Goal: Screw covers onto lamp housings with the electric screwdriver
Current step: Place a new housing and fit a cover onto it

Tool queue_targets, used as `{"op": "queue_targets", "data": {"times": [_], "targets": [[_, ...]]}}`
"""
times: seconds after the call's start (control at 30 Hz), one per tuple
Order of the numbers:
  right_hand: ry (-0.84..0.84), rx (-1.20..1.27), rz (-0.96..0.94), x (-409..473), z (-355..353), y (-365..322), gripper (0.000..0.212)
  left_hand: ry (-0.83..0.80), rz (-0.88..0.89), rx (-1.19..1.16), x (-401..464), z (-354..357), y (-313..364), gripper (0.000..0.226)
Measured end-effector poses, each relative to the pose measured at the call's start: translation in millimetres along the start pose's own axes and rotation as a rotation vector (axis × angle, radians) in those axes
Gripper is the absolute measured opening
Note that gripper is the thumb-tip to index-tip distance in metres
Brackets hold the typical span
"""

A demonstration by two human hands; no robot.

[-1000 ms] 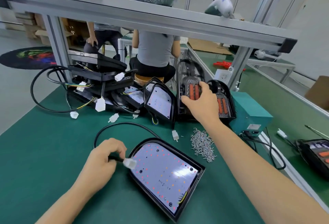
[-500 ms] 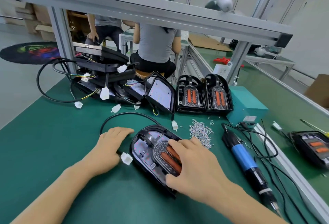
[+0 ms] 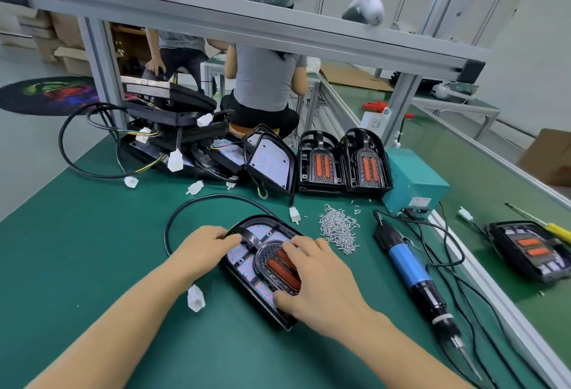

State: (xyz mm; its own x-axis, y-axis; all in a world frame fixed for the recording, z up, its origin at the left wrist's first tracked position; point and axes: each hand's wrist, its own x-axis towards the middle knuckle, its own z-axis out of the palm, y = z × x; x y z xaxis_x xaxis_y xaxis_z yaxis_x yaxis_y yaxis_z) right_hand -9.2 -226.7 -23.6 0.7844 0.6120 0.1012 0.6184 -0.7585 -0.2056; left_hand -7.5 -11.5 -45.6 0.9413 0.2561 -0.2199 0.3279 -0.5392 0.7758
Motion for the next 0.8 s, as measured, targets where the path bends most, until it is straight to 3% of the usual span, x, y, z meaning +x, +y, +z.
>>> {"op": "queue_targets", "data": {"times": [0.17, 0.23, 0.3, 0.53, 0.8], "targets": [[0.07, 0.077, -0.011, -4.8, 2.7, 3.2, 0.068, 0.075, -0.082, -0.33, 7.3, 4.2, 11.6, 0.014], [0.089, 0.063, -0.01, -4.0, 3.5, 2.3, 0.067, 0.078, -0.074, -0.397, 8.9, 8.2, 15.8, 0.005], [0.091, 0.036, 0.0, -2.0, 5.2, 0.5, 0.069, 0.104, -0.044, -0.395, 11.6, 12.8, 18.8, 0.01], [0.068, -0.007, 0.038, 6.1, 6.3, -1.7, 0.062, 0.352, 0.055, 0.055, 17.9, 30.3, 17.6, 0.03], [0.084, -0.04, 0.015, 7.1, 7.6, 0.9, 0.06, 0.311, 0.029, 0.312, 17.5, 25.0, 18.7, 0.033]]}}
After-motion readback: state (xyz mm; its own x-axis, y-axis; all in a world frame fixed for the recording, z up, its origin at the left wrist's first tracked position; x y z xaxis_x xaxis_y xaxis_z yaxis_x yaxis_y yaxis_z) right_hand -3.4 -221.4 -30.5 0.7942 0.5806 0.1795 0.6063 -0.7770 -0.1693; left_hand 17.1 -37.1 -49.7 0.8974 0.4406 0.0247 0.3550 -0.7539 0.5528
